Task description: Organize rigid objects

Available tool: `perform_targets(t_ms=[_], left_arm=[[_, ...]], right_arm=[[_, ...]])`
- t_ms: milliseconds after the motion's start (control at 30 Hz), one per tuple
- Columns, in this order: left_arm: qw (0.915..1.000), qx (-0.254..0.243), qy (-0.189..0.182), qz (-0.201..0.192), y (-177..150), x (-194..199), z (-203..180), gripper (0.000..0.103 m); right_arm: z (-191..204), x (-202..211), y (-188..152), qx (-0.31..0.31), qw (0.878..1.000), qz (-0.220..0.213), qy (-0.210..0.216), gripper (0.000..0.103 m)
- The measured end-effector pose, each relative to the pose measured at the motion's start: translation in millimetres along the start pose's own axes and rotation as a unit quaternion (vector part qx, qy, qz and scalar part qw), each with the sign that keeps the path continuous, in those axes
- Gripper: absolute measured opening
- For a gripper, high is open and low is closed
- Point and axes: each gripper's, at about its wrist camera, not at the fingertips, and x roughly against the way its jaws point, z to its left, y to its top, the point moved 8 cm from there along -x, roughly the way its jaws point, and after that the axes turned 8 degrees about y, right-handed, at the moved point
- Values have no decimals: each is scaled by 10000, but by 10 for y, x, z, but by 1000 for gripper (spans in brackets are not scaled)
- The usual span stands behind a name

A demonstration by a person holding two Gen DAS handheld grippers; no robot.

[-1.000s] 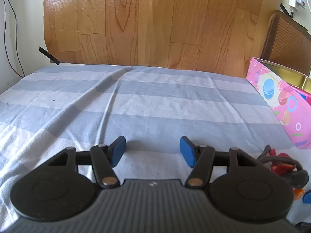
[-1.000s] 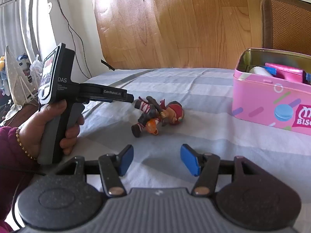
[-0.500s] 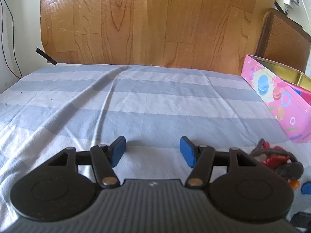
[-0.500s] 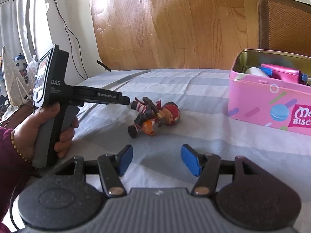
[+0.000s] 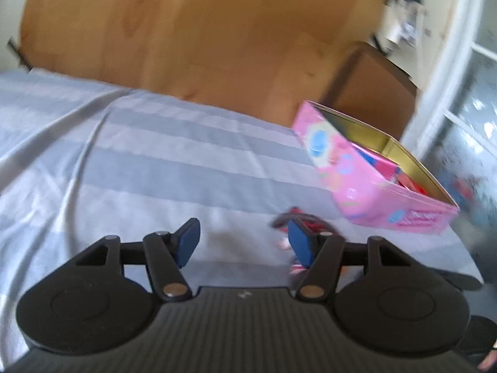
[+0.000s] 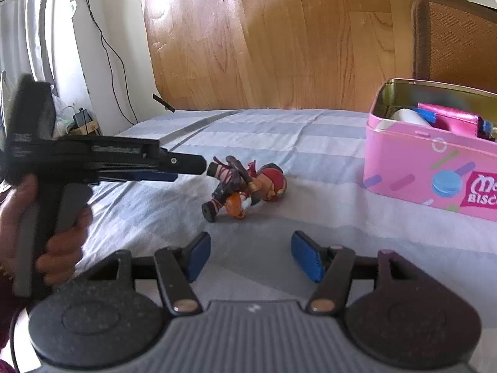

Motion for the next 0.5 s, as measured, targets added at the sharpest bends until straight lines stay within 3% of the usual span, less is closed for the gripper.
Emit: perform_targets(t_ms=[167,500], left_arm=[[9972,-659,307,-189,30,-19,-250,66],[9973,-491,536,-110,25,-5,-86,71]], right_arm=[[27,-48,6,100,9999,58,19,67],[59,-62,-6,269,9995,135,-46,72]])
